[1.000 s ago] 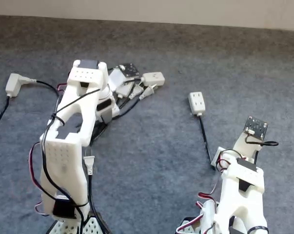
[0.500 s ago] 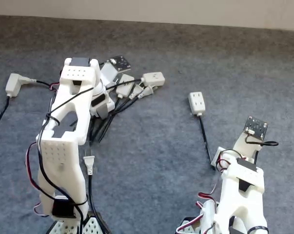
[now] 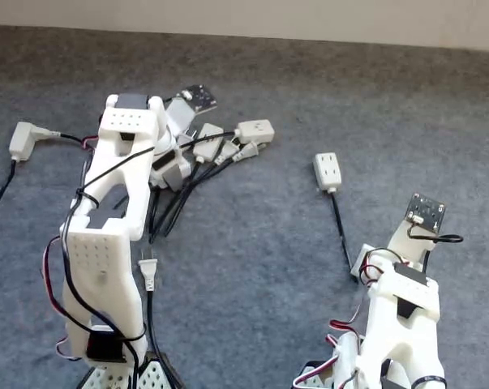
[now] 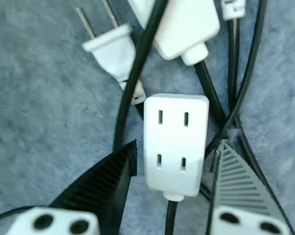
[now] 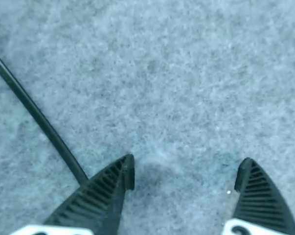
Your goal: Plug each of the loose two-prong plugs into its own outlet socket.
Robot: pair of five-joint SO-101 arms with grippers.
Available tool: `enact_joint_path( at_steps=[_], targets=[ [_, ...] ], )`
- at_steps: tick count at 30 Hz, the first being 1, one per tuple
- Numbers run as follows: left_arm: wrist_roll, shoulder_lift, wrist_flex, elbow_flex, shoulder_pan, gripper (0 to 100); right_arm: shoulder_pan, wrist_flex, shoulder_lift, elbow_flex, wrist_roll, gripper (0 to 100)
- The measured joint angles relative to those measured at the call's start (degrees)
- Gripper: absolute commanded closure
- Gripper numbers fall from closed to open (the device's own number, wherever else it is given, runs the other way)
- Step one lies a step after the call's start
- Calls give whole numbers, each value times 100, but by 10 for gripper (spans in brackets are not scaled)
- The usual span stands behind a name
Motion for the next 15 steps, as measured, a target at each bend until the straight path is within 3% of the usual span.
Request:
enact_joint_path(
  at_steps=[15],
  targets=[
    [18, 167, -9, -563, 18, 762, 0, 0, 0, 0, 0, 675]
  ],
)
